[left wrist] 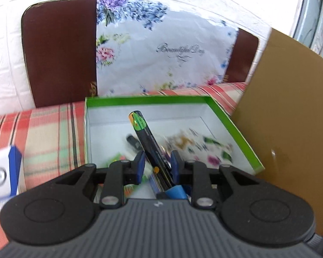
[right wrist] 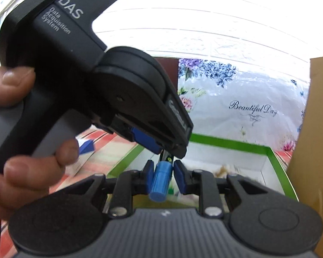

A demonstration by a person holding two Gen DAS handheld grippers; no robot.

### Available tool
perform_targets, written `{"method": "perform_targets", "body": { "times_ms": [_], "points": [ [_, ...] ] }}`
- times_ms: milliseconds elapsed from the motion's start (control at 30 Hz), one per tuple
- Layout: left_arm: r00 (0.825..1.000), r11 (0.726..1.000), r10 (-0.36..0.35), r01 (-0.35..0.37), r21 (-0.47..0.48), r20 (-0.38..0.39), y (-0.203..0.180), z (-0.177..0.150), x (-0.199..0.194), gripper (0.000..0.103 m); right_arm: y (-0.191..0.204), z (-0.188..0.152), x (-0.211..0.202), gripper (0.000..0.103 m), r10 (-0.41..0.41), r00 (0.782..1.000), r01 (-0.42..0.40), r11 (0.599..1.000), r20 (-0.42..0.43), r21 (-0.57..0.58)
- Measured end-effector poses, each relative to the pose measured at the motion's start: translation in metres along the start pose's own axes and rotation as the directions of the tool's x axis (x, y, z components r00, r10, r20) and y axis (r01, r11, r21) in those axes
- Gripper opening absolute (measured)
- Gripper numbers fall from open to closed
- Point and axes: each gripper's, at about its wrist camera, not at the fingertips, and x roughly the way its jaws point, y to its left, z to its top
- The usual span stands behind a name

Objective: Organize objects

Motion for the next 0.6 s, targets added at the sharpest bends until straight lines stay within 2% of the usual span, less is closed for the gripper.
{"method": "perform_targets", "body": {
  "times_ms": [133, 200, 233, 300, 367, 600],
  "points": [
    [0.999, 0.999, 0.034, -0.034, 0.03, 0.007, 0.002, 0.013, 0.021, 0.028, -0.006, 0.007, 0.036, 0.021, -0.041, 0.999, 0.041, 0.999, 0.004, 0.003],
    [0.997, 0.997, 0.074, -0.074, 0.038, 0.01, 0.007, 0.015, 0.031, 0.029, -0.01, 0.005, 0.058, 0.033, -0.067, 0.998, 0.067, 0.998, -0.021, 0.003],
    [0.995, 0.995, 0.095, -0.095, 0.038, 0.008, 0.009, 0.014, 0.035, 0.029, -0.012, 0.002, 0.068, 0.047, -0.081, 0.996, 0.081, 0.997, -0.049, 0.001],
    [0.994, 0.994, 0.109, -0.109, 0.009, -0.006, 0.017, 0.01, 0.035, 0.028, -0.016, -0.004, 0.074, 0.046, -0.099, 0.992, 0.101, 0.995, -0.082, 0.025],
    [0.997, 0.997, 0.072, -0.072, -0.023, -0.015, 0.025, 0.001, 0.028, 0.028, -0.019, -0.008, 0.063, 0.048, -0.078, 0.995, 0.083, 0.994, -0.068, 0.068],
    [0.997, 0.997, 0.072, -0.072, -0.024, 0.007, 0.02, -0.031, -0.016, 0.03, -0.009, -0.023, 0.002, 0.056, -0.131, 0.991, 0.127, 0.985, 0.025, 0.117]
  ]
}}
